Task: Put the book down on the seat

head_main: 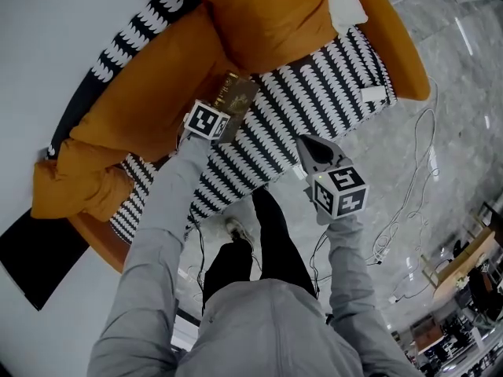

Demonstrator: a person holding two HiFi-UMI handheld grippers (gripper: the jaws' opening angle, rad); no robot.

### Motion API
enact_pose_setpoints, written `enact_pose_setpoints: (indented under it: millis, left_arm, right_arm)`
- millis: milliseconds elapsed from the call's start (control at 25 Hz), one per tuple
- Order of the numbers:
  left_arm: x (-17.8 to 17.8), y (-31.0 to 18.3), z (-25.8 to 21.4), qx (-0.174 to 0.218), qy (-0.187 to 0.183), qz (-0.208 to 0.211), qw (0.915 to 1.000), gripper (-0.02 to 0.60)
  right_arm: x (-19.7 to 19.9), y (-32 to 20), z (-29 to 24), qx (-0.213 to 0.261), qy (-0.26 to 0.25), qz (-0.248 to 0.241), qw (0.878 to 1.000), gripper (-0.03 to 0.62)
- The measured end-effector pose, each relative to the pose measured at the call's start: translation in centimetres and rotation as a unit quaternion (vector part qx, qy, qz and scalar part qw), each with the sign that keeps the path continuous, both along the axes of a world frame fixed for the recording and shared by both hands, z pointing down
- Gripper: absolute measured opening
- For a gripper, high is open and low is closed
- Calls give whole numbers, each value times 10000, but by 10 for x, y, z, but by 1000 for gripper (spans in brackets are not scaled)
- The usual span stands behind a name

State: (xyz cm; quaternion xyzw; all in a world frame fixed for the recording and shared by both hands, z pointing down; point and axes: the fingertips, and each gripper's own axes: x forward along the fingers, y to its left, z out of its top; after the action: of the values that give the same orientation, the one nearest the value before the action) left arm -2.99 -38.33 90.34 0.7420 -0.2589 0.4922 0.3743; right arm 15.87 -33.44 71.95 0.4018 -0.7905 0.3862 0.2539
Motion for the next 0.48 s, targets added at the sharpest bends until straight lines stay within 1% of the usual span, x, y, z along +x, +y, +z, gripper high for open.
enact_pose_setpoints:
  millis: [240,360,480]
  left_arm:
    - [-32,5,-22,15,-194,-274,9994,296]
    - [-44,10,-37,224,-184,-554,9980,298]
    - [-54,17,-58,481,-52,-900,9948,297]
  right_arm:
    - [-6,-2,-18,93,-64,-81,9999,31]
    - [-11,5,-29,180,-47,-213,9996,31]
    - [-16,12,-43,287,-16,-279,9992,31]
